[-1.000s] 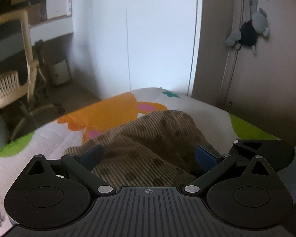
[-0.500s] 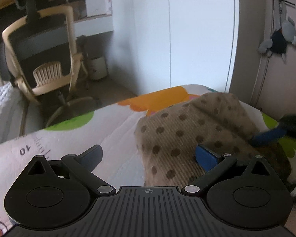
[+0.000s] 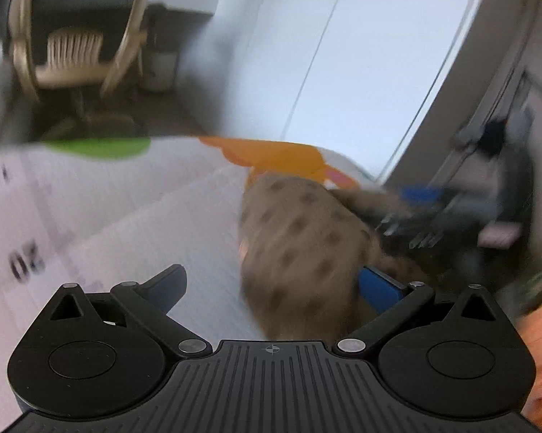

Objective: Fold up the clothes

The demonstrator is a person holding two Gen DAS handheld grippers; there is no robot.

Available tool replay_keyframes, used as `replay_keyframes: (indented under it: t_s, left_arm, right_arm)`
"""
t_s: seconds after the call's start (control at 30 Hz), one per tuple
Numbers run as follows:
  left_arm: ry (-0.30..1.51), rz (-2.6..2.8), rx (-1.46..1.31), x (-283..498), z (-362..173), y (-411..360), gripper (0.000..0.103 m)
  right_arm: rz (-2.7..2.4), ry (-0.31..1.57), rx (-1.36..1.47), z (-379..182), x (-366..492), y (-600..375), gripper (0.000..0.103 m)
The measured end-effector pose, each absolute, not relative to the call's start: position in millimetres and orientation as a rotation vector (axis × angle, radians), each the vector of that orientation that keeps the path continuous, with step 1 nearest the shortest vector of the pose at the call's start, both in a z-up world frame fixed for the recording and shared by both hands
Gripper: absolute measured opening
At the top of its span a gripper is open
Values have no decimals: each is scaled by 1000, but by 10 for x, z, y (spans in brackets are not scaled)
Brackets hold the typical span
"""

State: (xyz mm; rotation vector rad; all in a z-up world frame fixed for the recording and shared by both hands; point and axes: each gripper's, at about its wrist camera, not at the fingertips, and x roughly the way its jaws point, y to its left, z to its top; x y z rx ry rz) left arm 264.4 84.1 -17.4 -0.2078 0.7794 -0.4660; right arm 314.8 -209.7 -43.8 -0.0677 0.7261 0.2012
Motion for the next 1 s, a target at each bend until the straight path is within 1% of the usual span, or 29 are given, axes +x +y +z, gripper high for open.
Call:
replay_keyframes:
  t_s: [0.03,0.17,0.33,0.53,0.6,0.73,0.87,1.0]
  left_arm:
    - [792,-486,-257,2643,-194,904,103]
    - [846,-539,-385,2723,-386,865,103]
    - [846,-607,-472,2758,-499,643,103]
    - [777,-621,-502,2735,-342,746,103]
    - [721,-576,-492,2684,-201,990,103]
    - [663,-443,-504,2557,-26,1751,103]
    - [662,-251,-493,2291,-61,2598,103]
    - [661,-108,-476,1985,-199,3175,103]
  right_arm:
    - [187,731,-85,-443,3063,-2113,103]
    - [119,655,-298,-528,2584,-2038,103]
    - [186,637,-154,-568,2543,-2083,103]
    - [327,557,-323,-497,2607,-1141,102]
    - [396,546,-338,-473,2658,-761,102]
    - [535,528,-376,-467,2797,90,102]
    - [625,487,-436,-483,2896,863,103]
    - [651,462,-491,-449,3000,1269,103]
